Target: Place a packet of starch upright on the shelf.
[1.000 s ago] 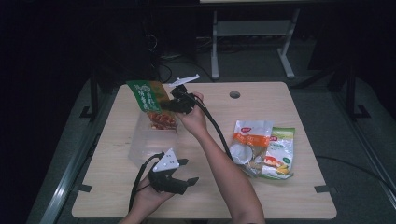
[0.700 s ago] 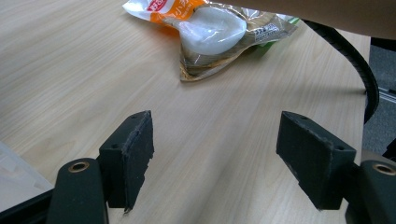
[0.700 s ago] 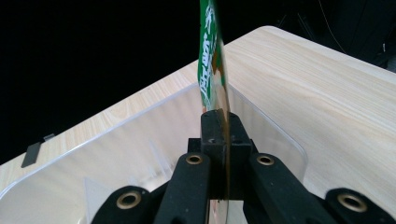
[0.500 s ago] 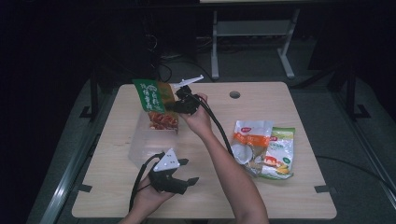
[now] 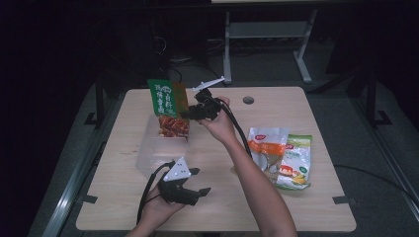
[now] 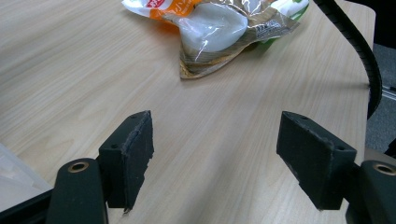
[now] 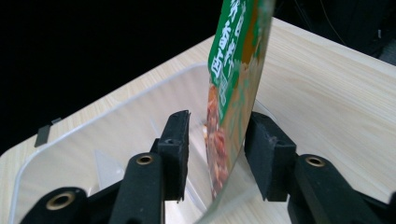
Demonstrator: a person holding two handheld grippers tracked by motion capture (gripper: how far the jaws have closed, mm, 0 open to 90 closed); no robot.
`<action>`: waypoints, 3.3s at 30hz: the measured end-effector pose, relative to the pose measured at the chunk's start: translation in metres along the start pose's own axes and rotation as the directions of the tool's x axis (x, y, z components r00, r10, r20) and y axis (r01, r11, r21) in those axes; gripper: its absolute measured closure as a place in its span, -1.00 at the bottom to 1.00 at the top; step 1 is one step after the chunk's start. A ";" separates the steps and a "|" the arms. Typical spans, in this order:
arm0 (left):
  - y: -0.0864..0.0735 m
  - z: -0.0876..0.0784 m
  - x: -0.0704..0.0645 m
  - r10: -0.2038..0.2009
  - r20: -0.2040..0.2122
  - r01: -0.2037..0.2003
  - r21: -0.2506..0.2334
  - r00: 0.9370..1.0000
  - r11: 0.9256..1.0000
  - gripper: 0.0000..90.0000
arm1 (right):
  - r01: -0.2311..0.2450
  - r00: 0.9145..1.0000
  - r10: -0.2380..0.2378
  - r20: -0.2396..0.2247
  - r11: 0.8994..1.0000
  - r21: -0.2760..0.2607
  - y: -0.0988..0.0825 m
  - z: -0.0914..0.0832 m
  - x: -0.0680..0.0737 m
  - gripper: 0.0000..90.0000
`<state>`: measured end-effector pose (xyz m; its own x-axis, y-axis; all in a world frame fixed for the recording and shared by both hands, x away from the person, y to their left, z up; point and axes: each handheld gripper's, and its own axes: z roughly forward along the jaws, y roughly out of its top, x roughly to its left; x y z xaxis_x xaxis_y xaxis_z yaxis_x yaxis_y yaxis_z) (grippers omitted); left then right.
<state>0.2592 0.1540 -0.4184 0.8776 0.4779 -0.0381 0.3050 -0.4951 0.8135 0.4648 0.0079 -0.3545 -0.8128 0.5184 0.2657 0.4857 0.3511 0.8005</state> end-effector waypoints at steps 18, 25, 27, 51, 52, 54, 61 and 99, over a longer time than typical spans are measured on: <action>0.000 0.002 0.000 0.009 0.001 -0.009 0.014 1.000 1.000 -0.41 | -0.034 0.999 0.033 0.028 0.999 0.014 -0.027 -0.057 -0.009 0.26; 0.000 0.003 -0.001 0.004 0.002 -0.004 0.011 1.000 1.000 -0.41 | -0.037 0.999 0.037 0.026 0.999 0.022 -0.036 -0.073 -0.008 0.23; 0.000 0.004 -0.001 0.001 0.003 -0.001 0.010 1.000 1.000 -0.41 | -0.035 0.999 0.035 0.029 0.999 0.025 -0.039 -0.077 -0.008 0.23; 0.000 0.003 -0.001 0.000 -0.005 0.000 0.004 1.000 1.000 -0.43 | -0.090 0.995 0.085 0.061 0.992 0.086 -0.075 -0.119 -0.014 0.11; 0.000 0.003 -0.001 0.000 -0.006 0.001 0.010 1.000 1.000 -0.42 | -0.094 0.994 0.089 0.063 0.992 0.088 -0.077 -0.121 -0.015 0.11; 0.000 0.004 -0.001 0.000 -0.005 0.000 0.006 1.000 1.000 -0.43 | -0.109 0.992 0.102 0.076 0.990 0.089 -0.081 -0.127 -0.016 0.10; 0.000 0.004 -0.002 0.006 -0.004 -0.006 0.011 1.000 1.000 -0.43 | -0.131 0.988 0.122 0.098 0.988 0.087 -0.095 -0.142 -0.021 0.09; 0.000 0.010 -0.005 0.005 0.000 -0.005 0.017 1.000 1.000 -0.44 | -0.243 0.950 0.215 0.228 0.965 0.101 -0.162 -0.215 -0.040 -0.02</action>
<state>0.2587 0.1448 -0.4239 0.8792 0.4752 -0.0343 0.3067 -0.5094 0.8040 0.3493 -0.2371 -0.3795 -0.5940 0.7456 0.3021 0.6983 0.2914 0.6538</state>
